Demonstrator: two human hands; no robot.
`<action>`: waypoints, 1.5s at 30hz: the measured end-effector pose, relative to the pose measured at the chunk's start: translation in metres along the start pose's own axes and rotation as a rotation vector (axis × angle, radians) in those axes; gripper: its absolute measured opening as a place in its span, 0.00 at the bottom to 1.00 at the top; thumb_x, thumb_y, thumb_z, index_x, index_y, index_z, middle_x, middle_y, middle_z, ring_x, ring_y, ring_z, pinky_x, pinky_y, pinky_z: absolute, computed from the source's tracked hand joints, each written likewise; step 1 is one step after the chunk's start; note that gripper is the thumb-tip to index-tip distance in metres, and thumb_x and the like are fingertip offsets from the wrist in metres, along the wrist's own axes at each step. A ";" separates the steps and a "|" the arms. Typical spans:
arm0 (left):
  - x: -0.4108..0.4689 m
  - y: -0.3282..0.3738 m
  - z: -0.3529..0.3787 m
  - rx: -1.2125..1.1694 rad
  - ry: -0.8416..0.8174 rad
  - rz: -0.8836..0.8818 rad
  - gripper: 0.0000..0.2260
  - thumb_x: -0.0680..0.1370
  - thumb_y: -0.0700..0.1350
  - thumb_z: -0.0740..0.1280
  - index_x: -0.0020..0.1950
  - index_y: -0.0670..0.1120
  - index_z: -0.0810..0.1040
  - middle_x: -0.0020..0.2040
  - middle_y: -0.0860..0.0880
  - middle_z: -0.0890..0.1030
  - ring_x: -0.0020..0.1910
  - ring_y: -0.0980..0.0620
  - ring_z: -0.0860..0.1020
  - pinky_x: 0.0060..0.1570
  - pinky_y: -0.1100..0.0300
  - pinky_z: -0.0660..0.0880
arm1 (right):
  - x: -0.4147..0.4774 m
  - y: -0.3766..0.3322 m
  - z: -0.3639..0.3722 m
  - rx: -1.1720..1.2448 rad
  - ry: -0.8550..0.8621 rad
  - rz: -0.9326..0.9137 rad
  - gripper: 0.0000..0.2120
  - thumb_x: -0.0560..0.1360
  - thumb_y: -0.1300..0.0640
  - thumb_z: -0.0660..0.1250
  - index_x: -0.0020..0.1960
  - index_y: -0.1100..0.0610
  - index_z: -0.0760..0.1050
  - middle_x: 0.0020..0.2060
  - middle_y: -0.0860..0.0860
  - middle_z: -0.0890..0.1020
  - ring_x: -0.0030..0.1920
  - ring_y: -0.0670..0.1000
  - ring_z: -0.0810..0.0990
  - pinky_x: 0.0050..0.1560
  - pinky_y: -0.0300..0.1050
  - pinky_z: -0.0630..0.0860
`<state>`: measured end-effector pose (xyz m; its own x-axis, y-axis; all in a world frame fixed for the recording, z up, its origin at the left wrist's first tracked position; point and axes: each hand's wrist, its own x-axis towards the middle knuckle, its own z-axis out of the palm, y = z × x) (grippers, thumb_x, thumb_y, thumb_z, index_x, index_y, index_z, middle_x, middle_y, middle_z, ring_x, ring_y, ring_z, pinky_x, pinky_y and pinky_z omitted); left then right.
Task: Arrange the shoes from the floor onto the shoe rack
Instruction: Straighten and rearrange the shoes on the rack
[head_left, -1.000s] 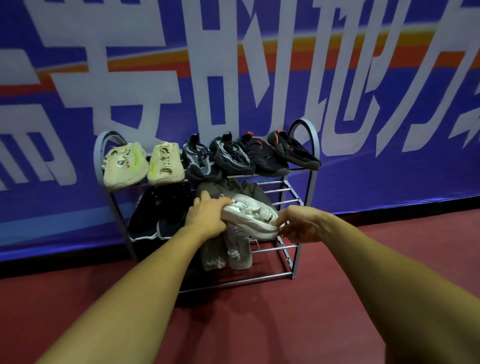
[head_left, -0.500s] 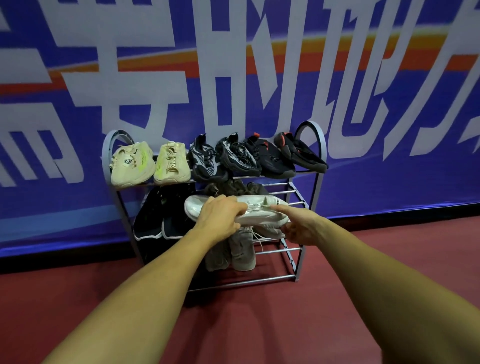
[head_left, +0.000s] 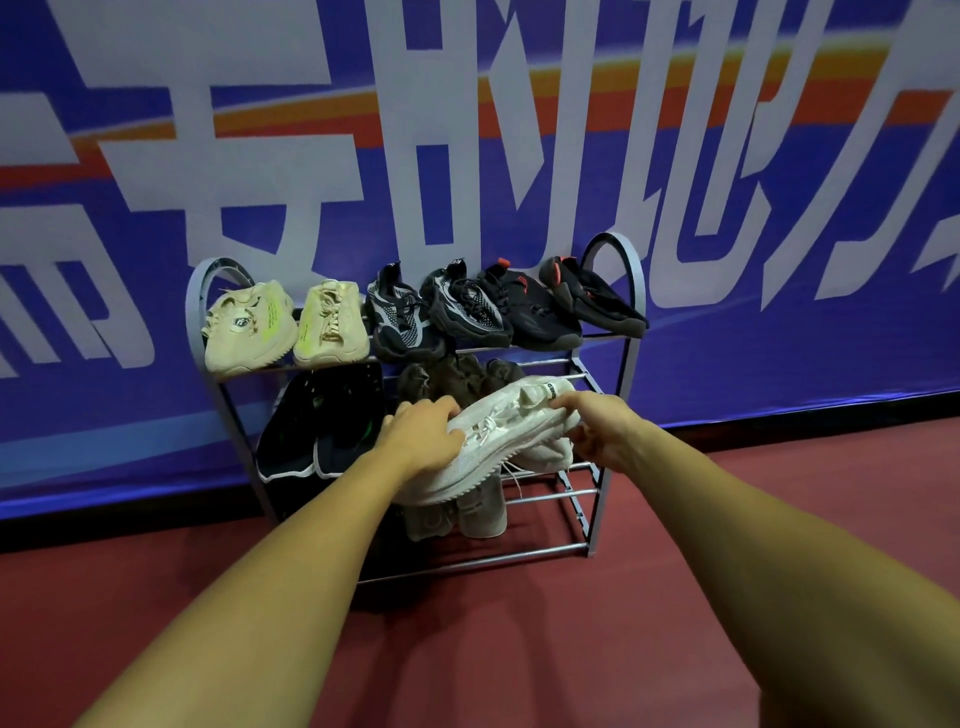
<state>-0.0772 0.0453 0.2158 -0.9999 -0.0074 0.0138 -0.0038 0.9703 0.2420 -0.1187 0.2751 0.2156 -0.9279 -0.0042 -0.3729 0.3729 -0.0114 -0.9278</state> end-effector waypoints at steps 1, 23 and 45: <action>0.001 -0.001 0.001 -0.025 -0.024 -0.020 0.17 0.78 0.54 0.60 0.67 0.54 0.72 0.61 0.45 0.78 0.64 0.41 0.69 0.61 0.47 0.67 | 0.000 0.000 0.000 -0.013 -0.001 -0.007 0.10 0.71 0.60 0.71 0.50 0.60 0.75 0.31 0.56 0.75 0.26 0.47 0.66 0.29 0.42 0.61; 0.024 0.044 0.020 -0.462 -0.005 -0.240 0.19 0.78 0.58 0.64 0.39 0.44 0.81 0.55 0.37 0.82 0.55 0.37 0.80 0.50 0.53 0.75 | -0.003 0.003 0.005 -0.328 -0.024 -0.056 0.19 0.73 0.47 0.74 0.49 0.63 0.76 0.31 0.54 0.74 0.27 0.50 0.71 0.30 0.43 0.70; 0.076 0.118 0.060 -0.754 0.094 -0.230 0.15 0.76 0.52 0.69 0.56 0.42 0.83 0.53 0.41 0.84 0.54 0.42 0.81 0.47 0.59 0.74 | 0.051 0.002 -0.062 -0.369 0.145 0.008 0.02 0.80 0.61 0.64 0.50 0.59 0.75 0.31 0.54 0.71 0.27 0.49 0.66 0.27 0.39 0.62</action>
<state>-0.1544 0.1734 0.1868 -0.9697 -0.2406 -0.0424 -0.1649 0.5167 0.8402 -0.1649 0.3365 0.1943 -0.9252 0.1389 -0.3533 0.3795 0.3484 -0.8571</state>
